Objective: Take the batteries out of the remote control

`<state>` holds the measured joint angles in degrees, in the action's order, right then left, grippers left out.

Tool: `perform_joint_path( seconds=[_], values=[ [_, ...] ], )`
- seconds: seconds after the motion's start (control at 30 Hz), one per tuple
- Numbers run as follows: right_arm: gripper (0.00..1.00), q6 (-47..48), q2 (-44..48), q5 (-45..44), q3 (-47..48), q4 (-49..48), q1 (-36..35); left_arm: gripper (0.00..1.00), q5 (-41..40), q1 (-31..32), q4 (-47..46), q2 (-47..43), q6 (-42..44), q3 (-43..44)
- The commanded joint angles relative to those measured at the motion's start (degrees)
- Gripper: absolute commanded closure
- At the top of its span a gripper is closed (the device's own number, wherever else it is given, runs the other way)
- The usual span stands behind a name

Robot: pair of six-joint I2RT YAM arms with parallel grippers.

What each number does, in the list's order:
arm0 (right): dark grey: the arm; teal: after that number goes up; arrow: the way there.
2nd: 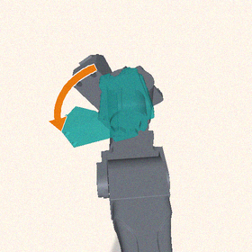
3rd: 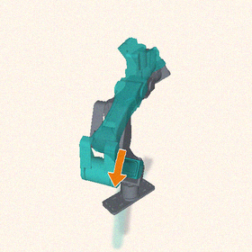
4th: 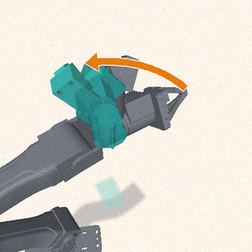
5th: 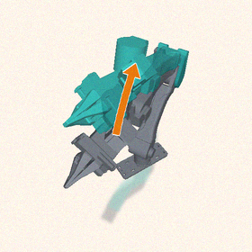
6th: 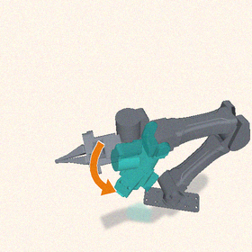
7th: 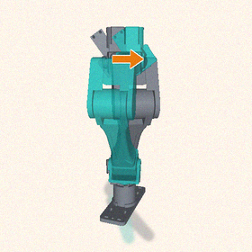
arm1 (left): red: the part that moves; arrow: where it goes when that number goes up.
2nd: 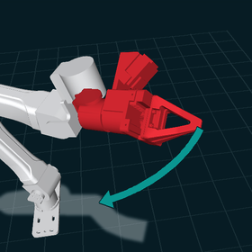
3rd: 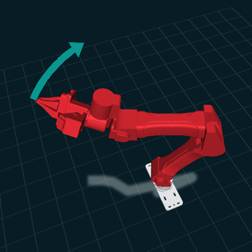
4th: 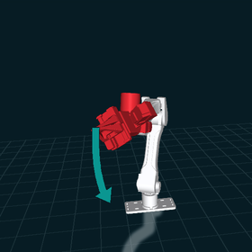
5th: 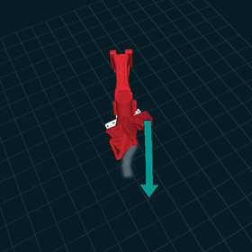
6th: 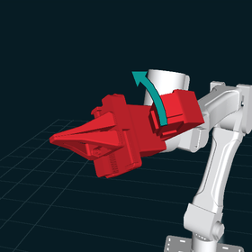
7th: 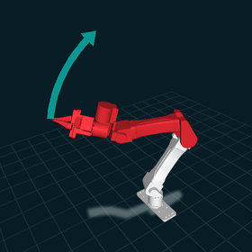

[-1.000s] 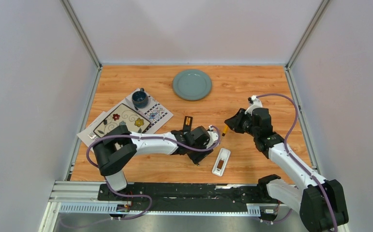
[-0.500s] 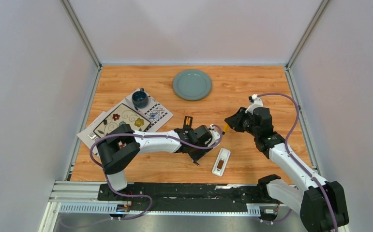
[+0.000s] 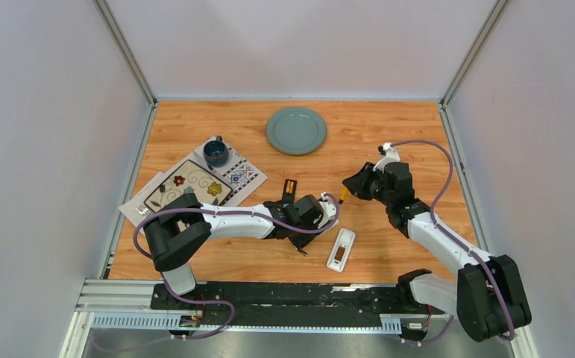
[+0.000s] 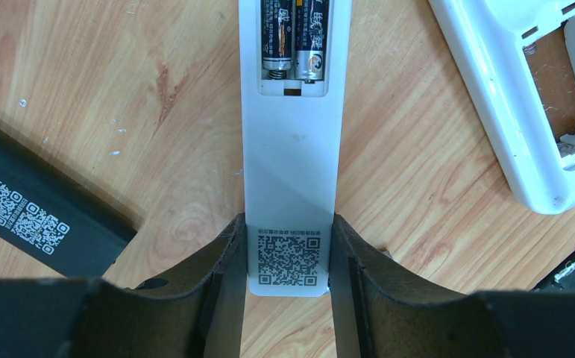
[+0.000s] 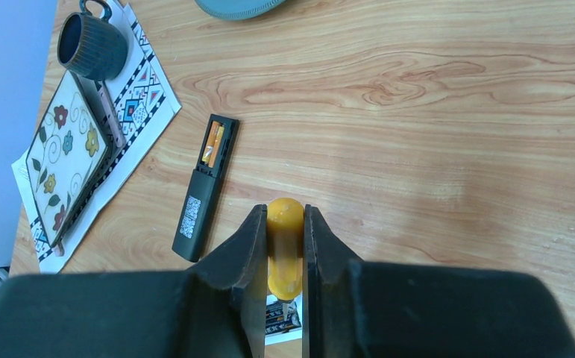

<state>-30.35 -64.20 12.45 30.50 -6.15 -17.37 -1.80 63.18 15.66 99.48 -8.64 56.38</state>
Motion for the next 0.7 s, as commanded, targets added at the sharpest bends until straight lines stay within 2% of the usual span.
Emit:
perform_joint_path(
  seconds=[0.0, 0.33, 0.67],
  values=[
    [1.00, 0.4, -1.9, -0.5, 1.2, -5.4, -0.9, 0.69, 4.0, 0.2, 1.1, 3.1, -1.6, -2.4],
    [1.00, 0.9, -4.3, -1.8, 0.2, -6.4, -2.2, 0.69, 4.7, 0.2, 1.0, 3.3, -1.6, -2.7],
    [1.00, 2.6, -2.6, -4.0, -0.3, -4.0, -2.2, 0.70, 5.0, 0.2, 0.9, 3.5, -1.6, -2.7]
  ],
)
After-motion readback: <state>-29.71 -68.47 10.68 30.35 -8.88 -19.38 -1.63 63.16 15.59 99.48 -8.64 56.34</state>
